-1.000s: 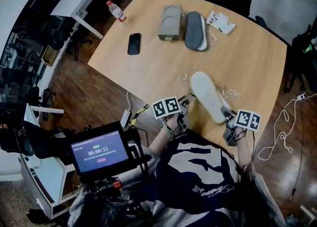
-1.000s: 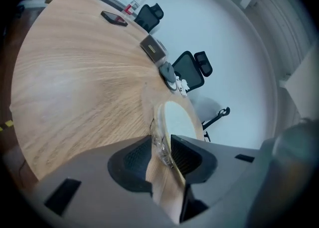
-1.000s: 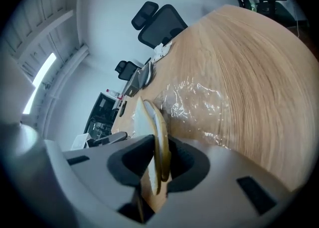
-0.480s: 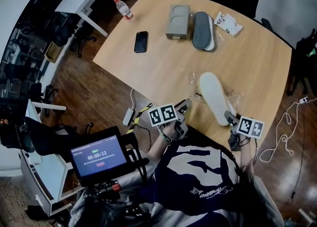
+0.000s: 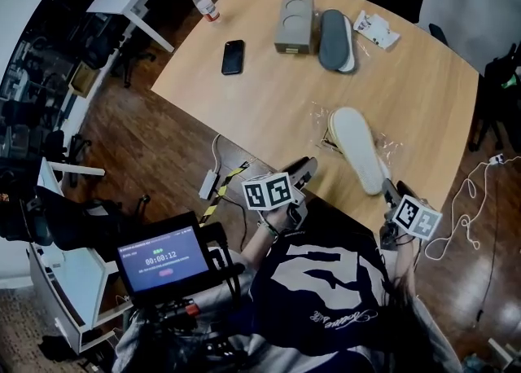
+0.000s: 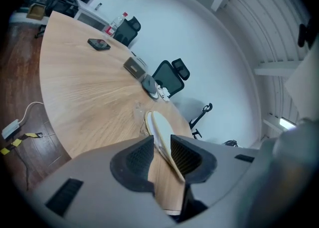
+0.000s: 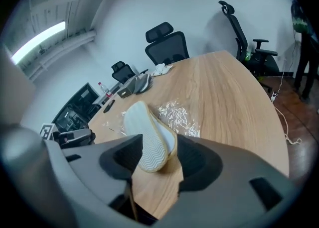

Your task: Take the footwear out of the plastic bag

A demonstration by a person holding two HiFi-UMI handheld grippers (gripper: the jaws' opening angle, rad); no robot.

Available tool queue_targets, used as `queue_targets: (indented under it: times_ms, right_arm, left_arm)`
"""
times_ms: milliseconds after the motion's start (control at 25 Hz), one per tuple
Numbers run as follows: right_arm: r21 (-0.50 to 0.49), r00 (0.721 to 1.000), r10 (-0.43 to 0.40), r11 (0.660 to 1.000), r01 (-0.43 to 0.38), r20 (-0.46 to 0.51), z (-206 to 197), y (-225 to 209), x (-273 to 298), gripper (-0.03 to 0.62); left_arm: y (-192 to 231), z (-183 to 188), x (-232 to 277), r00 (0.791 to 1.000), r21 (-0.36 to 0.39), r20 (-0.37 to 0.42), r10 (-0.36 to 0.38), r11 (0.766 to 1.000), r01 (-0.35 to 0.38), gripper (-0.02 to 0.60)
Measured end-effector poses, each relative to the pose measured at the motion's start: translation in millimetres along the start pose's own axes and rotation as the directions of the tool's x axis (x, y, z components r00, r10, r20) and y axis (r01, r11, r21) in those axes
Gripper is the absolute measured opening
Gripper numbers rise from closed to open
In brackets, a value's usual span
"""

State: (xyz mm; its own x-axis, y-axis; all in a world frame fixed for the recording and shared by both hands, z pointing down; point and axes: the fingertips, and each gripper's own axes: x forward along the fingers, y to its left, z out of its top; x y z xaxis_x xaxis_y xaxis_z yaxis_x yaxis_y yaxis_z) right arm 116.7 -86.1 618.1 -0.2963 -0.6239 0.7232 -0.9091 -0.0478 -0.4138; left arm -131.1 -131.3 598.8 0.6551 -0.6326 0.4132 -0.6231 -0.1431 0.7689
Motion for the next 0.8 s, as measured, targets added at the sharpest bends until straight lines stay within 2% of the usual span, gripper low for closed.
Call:
queue_targets:
  times_ms: [240,480,640,800]
  right_arm:
    - [-0.079,0.992,0.120,0.990,-0.117,0.035,-1,27,-18,0.211]
    - [-0.174,0.961,0.271,0.950,-0.258,0.055,-2,48,-50,0.200]
    - [-0.174,0.937,0.343,0.928,-0.329,0.060,-16,43,-82,0.159]
    - [-0.205,0.925,0.376,0.911,-0.358,0.059,-32,28,-115,0.091]
  left_arm:
    - [-33,-15,-5,0.999,0.066,0.024,-0.046,0.997,0.045,0.109]
    - [-77,-36,-6,0.995,0.139,0.057,-0.078,0.988,0.069,0.106]
    - [-113,-61,-12,0.990,0.158,0.109,-0.093,0.985,0.075,0.106]
    - [-146,-92,-25,0.984,0.180,0.165,-0.070,0.983,0.040,0.106]
